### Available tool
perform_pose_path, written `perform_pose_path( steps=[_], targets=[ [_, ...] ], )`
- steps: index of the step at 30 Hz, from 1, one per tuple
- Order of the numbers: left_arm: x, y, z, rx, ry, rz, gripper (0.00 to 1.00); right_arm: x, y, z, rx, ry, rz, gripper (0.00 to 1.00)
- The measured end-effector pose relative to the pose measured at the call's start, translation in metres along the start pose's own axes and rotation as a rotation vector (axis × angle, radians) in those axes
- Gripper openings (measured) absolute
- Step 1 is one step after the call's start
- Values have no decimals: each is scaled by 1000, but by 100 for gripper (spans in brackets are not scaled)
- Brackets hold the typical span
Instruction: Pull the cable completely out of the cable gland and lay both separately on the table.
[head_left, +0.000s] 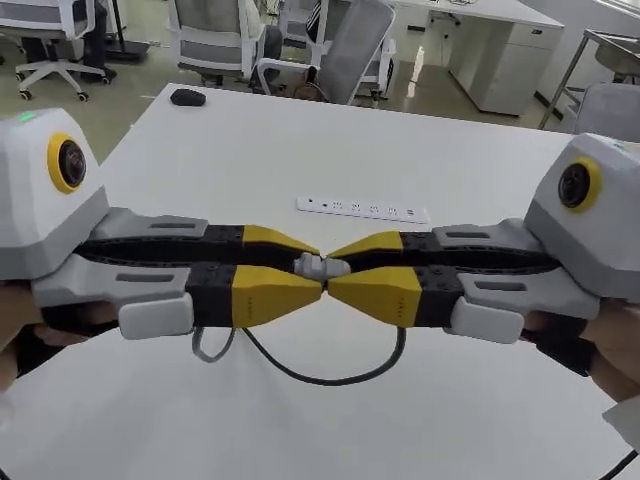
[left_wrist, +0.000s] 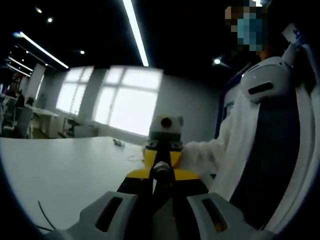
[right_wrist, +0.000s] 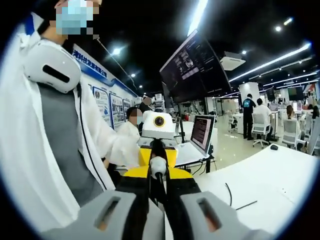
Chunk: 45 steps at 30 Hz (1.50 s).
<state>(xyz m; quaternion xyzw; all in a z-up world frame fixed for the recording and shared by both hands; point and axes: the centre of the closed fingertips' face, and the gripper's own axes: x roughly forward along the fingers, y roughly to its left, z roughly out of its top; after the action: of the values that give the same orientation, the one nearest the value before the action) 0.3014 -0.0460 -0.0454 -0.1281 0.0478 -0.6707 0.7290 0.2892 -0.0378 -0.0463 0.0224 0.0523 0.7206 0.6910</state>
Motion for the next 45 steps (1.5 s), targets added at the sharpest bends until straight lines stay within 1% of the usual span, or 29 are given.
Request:
perform_pose_path(
  steps=[1,2,3,5,7,8,9,11,13,14,16,20,22,23,24,25,26,27,28,29,30,32,34,35,36,38,40,43,45],
  targets=[
    [0,1,1,-12,-5,2,14,0,-1,2,-52,0,-8,9],
    [0,1,1,-24,-11,-1,14,0,1,2,-35,3,-5,9],
    [0,1,2,-38,-15,-2,14,0,2,1,-44,10,-5,9],
    [0,0,0,-82,-6,-2,14,-1,2,0,-95,25,-11,8],
    [0,0,-1,-95,-6,-5,14,-1,4,-1,-124,29,-7,8],
    [0,0,-2,-113,-7,-5,14,-1,4,-2,-187,35,-14,9],
    [-1,0,-4,-133,-4,-7,14,-1,4,-3,-209,42,-17,9],
    [-1,2,-6,-147,-1,-5,14,-1,4,-6,-253,53,-21,9],
    [-3,3,-10,-201,7,-4,14,0,3,-8,-373,74,-31,9],
    [-3,4,-10,-201,7,-4,14,0,4,-11,-405,91,-27,9],
    [-4,4,-12,-213,3,-4,14,1,4,-12,-442,99,-29,9],
    [-4,2,-14,-217,14,-3,14,1,4,-14,-451,107,-26,10],
    [-4,2,-16,-173,31,7,14,2,2,-16,-415,115,-33,11],
    [-5,2,-15,-82,43,11,15,2,1,-16,-335,97,-33,11],
    [-4,0,-14,-12,55,9,15,3,2,-18,-282,97,-24,12],
    [-4,-2,-16,84,99,22,15,1,1,-20,-238,105,-27,12],
    [-3,-4,-15,130,113,21,15,-1,0,-22,-217,114,-21,13],
    [-3,-8,-15,154,130,8,15,-2,0,-23,-189,112,-16,15],
    [-2,-11,-14,177,132,-5,15,-3,-2,-18,-139,70,-20,18],
    [0,-12,-10,218,127,1,15,-4,-2,-14,-102,37,-19,21],
    [0,-14,-9,228,124,-3,15,-5,0,-8,-13,-10,6,22],
    [-1,-12,-4,241,102,8,15,-8,-2,-1,71,-52,14,21],
    [-3,-10,0,244,73,13,15,-11,-4,-2,78,-48,14,19],
    [-3,-10,1,250,64,14,15,-12,-5,-1,77,-58,15,18],
    [-3,-9,4,274,54,23,15,-13,-4,5,114,-88,27,18],
    [-2,-12,4,290,57,15,15,-13,-2,6,158,-95,36,18],
    [0,-13,3,312,64,13,15,-12,-2,6,160,-93,39,17],
    [2,-14,2,320,70,6,16,-9,1,1,182,-76,52,17],
    [3,-14,2,321,68,6,16,-8,4,0,178,-75,62,12]
  ],
)
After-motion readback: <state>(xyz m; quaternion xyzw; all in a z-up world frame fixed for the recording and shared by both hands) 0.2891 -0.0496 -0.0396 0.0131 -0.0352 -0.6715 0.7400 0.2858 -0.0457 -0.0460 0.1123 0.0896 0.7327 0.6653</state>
